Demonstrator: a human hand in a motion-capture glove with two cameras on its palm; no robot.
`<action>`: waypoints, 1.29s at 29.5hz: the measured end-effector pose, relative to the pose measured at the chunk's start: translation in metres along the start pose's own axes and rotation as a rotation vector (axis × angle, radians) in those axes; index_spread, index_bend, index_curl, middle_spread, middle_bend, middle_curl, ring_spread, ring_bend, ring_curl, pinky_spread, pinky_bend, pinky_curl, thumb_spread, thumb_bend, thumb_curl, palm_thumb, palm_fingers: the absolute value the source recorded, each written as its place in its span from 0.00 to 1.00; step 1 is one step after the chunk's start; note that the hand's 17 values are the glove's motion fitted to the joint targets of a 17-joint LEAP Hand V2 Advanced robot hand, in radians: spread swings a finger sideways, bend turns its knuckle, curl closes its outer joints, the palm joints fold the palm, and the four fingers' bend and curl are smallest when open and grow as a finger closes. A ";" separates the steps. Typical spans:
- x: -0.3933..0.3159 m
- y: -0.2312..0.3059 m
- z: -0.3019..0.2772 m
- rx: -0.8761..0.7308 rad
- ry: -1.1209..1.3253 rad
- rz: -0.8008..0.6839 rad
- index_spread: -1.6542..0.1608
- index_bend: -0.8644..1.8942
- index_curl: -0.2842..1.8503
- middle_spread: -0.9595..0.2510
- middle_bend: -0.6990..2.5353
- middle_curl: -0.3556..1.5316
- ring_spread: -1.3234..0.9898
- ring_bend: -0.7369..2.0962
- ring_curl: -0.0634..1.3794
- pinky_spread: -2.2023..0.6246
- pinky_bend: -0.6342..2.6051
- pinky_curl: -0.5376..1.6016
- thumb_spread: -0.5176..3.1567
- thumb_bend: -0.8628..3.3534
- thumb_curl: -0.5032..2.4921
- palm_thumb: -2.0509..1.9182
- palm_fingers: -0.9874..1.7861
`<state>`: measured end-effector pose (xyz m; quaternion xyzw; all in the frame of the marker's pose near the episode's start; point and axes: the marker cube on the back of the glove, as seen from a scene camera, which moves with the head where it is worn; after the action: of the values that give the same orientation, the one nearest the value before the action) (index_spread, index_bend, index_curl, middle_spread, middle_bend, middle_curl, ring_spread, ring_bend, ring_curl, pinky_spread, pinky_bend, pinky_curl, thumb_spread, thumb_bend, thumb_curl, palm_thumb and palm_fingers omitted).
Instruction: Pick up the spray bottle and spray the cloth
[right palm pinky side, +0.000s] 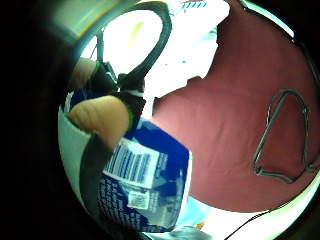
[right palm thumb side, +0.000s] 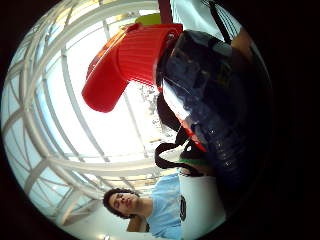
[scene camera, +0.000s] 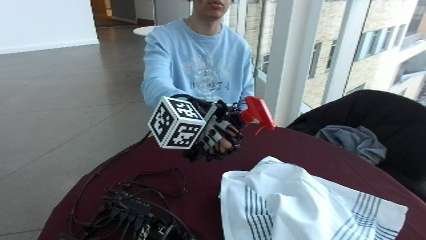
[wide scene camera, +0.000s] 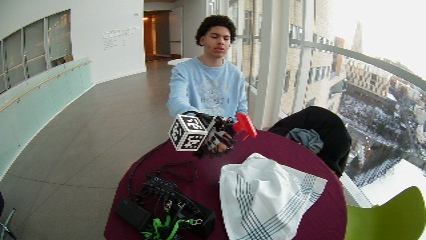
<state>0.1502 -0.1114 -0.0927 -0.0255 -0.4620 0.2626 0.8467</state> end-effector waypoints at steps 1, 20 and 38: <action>-0.001 -0.002 0.000 -0.002 0.005 0.005 0.80 0.36 0.28 0.75 0.29 0.43 0.59 0.42 0.33 0.88 0.25 0.40 0.41 0.23 0.31 0.71 0.73; -0.011 -0.016 -0.003 -0.076 0.072 0.109 0.81 0.35 0.27 0.75 0.30 0.44 0.59 0.42 0.33 0.88 0.25 0.40 0.42 0.20 0.33 0.71 0.73; -0.018 -0.016 0.004 -0.064 0.062 0.097 0.81 0.35 0.27 0.76 0.29 0.44 0.59 0.42 0.33 0.88 0.26 0.41 0.44 0.20 0.34 0.71 0.74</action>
<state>0.1463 -0.1347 -0.0998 -0.0828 -0.4417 0.2874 0.8458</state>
